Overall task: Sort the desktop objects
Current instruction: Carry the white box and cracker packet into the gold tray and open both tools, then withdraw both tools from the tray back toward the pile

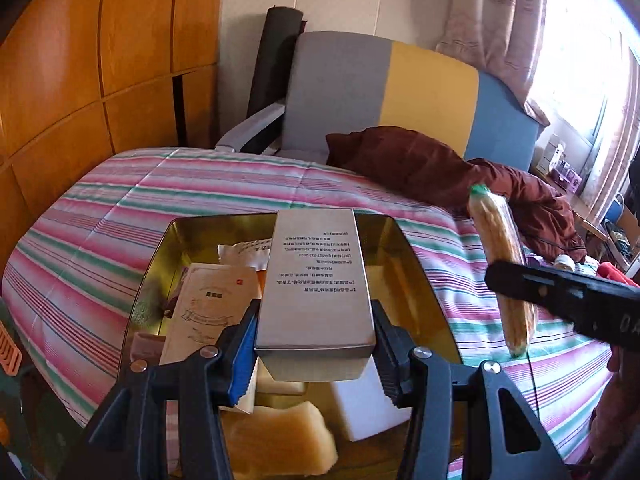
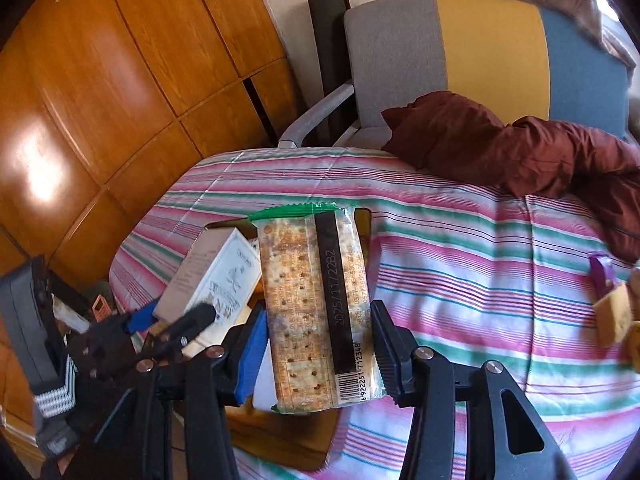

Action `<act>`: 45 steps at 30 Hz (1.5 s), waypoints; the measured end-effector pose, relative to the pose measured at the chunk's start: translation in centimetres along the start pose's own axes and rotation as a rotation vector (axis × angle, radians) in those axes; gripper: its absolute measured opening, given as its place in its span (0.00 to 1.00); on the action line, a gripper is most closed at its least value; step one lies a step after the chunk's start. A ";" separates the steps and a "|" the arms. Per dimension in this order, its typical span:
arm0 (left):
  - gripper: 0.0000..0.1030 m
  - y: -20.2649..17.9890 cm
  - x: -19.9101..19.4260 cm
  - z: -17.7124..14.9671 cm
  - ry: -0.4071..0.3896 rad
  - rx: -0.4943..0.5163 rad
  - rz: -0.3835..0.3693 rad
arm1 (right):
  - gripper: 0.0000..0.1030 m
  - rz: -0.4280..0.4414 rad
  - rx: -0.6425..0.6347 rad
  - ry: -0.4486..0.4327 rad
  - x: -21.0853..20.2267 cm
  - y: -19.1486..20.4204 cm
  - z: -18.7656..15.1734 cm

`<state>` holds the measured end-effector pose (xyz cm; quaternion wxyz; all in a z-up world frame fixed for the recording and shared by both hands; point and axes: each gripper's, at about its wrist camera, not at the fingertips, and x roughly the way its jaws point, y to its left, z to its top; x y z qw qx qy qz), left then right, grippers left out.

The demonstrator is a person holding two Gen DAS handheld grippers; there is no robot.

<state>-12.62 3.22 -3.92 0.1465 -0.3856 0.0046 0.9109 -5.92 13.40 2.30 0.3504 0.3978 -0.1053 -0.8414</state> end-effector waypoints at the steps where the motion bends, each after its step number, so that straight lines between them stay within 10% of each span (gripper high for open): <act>1: 0.50 0.2 0.2 0.0 0.003 -0.007 -0.003 | 0.48 0.003 0.004 -0.001 0.5 0.1 0.3; 7: 0.74 1.0 0.7 -0.3 0.015 -0.044 -0.050 | 0.73 0.023 -0.010 -0.013 3.1 1.2 1.7; 20: 0.75 0.2 -2.0 -1.1 -0.043 0.002 0.017 | 0.74 -0.047 -0.060 -0.055 0.5 1.0 -0.8; 45: 0.74 -7.4 -3.1 -1.5 -0.027 0.144 -0.110 | 0.89 -0.366 -0.084 -0.179 -8.1 -4.3 -5.4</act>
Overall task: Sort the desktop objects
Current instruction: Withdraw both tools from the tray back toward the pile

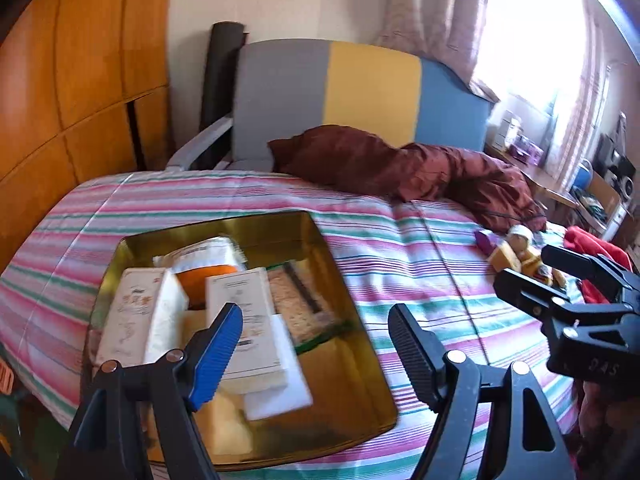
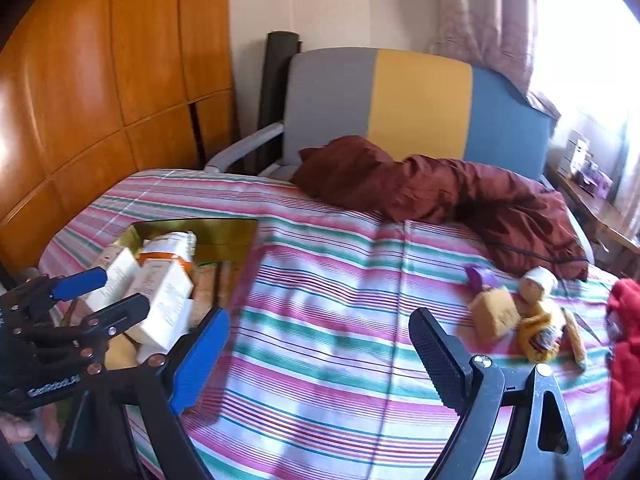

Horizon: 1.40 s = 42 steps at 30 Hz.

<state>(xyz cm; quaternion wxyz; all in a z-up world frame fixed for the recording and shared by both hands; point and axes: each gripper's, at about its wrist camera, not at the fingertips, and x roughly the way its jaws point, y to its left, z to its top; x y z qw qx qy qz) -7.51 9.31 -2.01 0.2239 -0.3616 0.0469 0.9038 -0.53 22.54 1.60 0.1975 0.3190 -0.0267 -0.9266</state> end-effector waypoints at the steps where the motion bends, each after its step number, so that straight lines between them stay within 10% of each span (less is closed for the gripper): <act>1: 0.74 -0.5 0.0 0.1 0.000 0.010 -0.008 | 0.89 -0.011 0.003 0.001 -0.2 -0.6 -0.2; 28: 0.79 -10.5 4.5 0.1 0.132 0.174 -0.189 | 0.89 -0.243 0.339 0.068 -4.0 -22.9 -2.5; 42: 0.79 -14.0 6.2 -0.3 0.166 0.277 -0.264 | 0.78 -0.324 0.465 0.224 0.5 -35.3 -4.4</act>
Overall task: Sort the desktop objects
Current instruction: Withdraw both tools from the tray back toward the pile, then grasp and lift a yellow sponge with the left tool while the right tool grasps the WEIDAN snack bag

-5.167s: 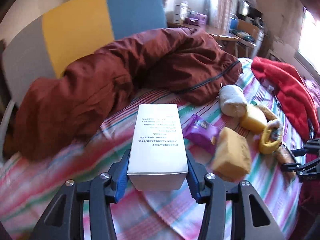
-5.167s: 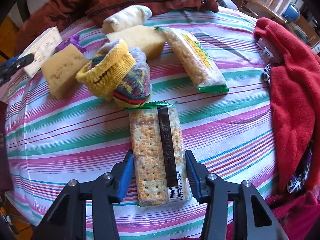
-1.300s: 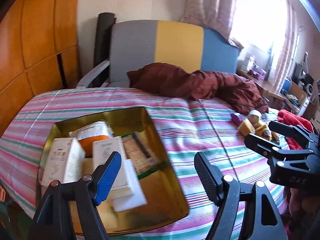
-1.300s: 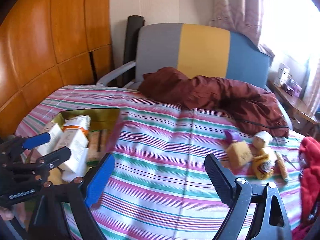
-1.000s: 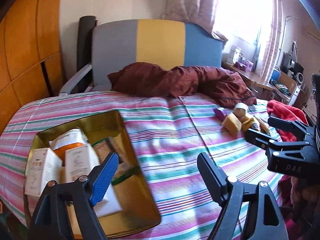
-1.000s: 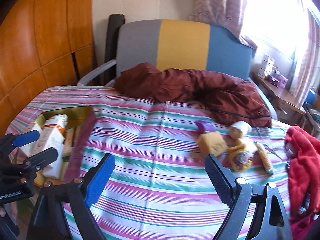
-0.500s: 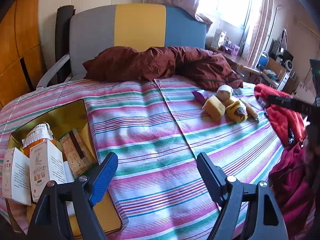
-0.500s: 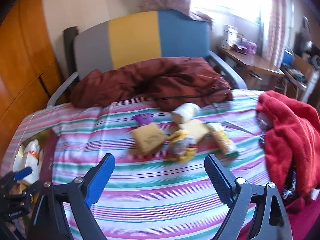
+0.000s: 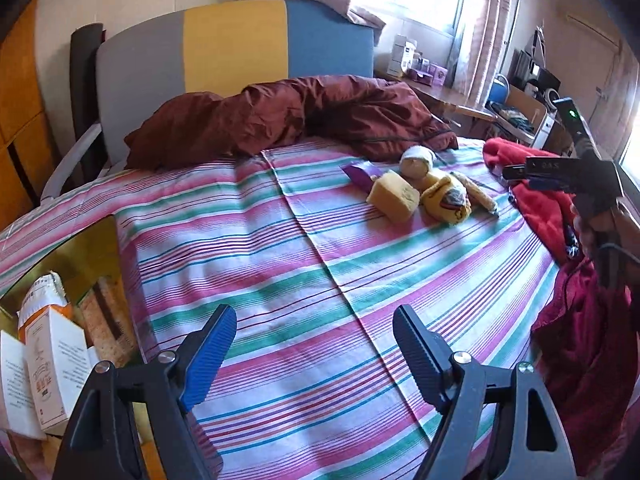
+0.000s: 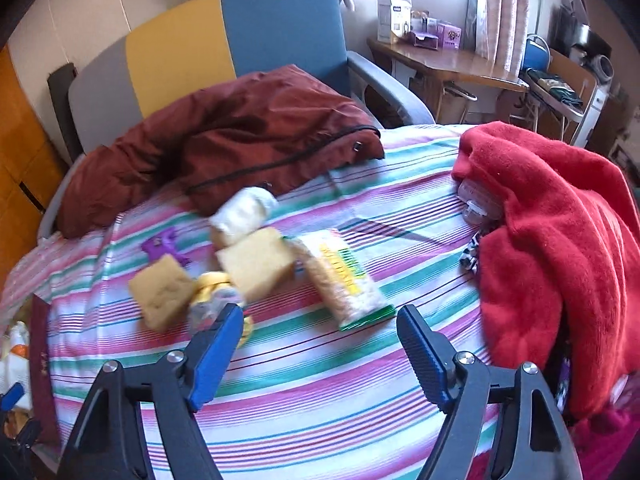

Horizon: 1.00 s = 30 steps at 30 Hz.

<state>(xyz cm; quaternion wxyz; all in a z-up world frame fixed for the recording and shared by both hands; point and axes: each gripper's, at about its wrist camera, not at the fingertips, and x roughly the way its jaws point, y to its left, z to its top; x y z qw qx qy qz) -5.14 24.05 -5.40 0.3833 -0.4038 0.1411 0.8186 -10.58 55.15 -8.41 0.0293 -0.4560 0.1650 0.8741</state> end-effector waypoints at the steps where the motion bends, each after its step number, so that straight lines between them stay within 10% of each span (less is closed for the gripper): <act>1: 0.79 -0.2 0.3 0.1 0.007 0.005 -0.012 | 0.78 0.004 -0.003 0.011 0.5 -0.2 0.2; 21: 0.79 -3.6 4.6 3.2 0.039 0.089 -0.102 | 0.77 0.021 -0.097 0.202 9.6 -1.2 2.1; 30: 0.79 -4.4 7.6 5.8 0.051 0.112 -0.133 | 0.48 0.003 -0.109 0.249 10.8 -1.1 2.0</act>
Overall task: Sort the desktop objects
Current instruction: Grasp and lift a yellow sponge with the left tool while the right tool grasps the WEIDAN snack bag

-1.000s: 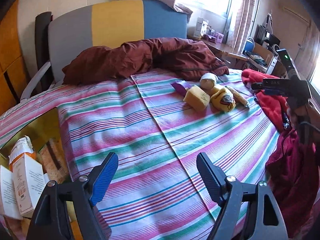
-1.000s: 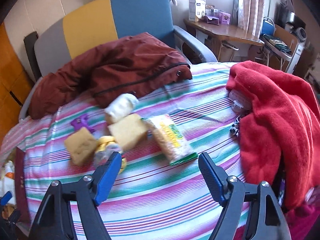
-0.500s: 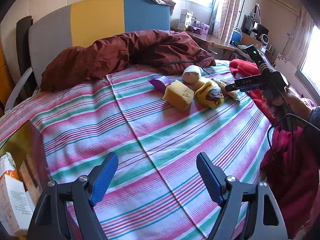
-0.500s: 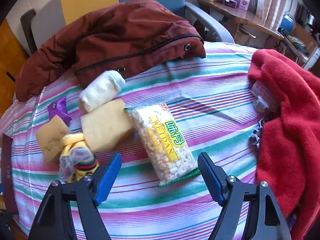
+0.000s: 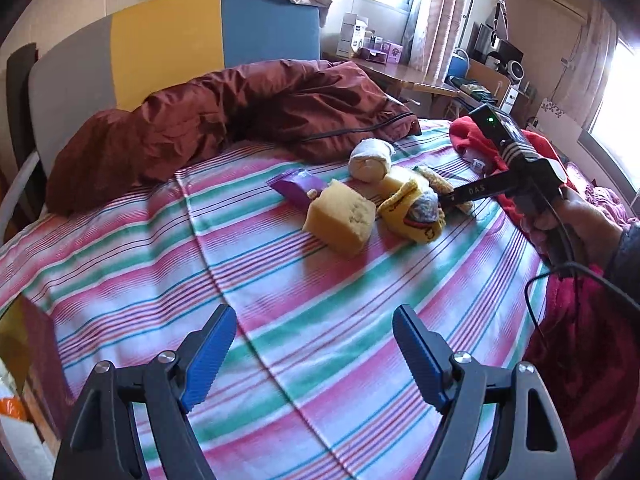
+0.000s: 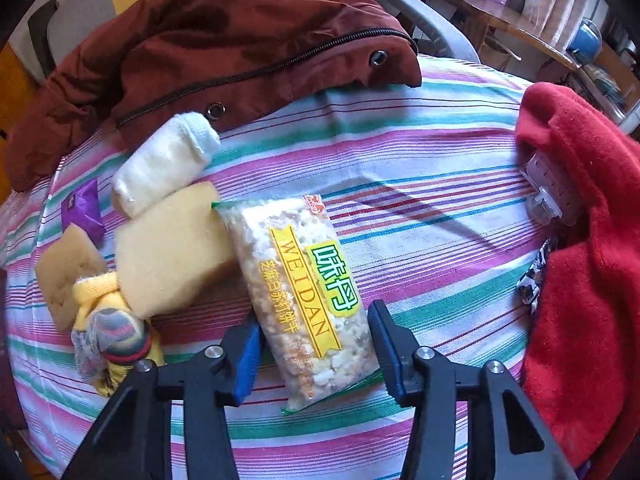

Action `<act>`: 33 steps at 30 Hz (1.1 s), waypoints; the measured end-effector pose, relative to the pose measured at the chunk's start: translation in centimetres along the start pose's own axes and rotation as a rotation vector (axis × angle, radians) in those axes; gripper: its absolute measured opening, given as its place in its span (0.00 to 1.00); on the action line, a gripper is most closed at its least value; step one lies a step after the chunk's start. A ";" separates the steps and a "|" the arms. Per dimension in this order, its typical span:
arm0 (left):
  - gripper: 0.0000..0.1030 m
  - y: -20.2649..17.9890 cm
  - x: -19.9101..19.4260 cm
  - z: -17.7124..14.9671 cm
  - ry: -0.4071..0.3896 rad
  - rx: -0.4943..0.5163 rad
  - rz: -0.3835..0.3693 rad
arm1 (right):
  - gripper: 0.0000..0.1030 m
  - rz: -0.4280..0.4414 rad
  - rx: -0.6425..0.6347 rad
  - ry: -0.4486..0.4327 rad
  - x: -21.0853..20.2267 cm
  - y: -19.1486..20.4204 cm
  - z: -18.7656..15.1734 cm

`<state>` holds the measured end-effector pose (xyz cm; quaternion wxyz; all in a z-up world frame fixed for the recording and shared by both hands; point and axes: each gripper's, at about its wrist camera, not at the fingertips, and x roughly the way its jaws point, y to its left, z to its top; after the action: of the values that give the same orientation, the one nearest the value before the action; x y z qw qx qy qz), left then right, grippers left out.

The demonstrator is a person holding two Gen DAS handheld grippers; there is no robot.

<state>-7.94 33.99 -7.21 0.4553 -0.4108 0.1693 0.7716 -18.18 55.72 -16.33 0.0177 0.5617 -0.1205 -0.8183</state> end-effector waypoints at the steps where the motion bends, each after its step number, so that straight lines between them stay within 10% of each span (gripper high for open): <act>1: 0.79 0.0 0.3 0.3 0.001 0.004 -0.002 | 0.48 -0.003 -0.003 0.004 0.0 0.1 -0.1; 25: 0.80 -4.3 11.6 5.2 0.090 0.440 0.051 | 0.46 -0.048 0.007 0.014 -1.1 1.2 -0.4; 29: 0.58 -4.2 12.3 5.4 0.093 0.433 0.047 | 0.46 -0.056 0.012 0.012 -1.1 0.6 -0.5; 33: 0.56 -3.8 11.9 5.2 0.067 0.369 0.023 | 0.46 -0.069 0.004 0.012 -0.9 0.5 -0.4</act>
<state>-10.16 45.98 -13.02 0.5082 -0.3438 0.3277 0.7184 -17.50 55.26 -15.54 -0.0110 0.5706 -0.1026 -0.8147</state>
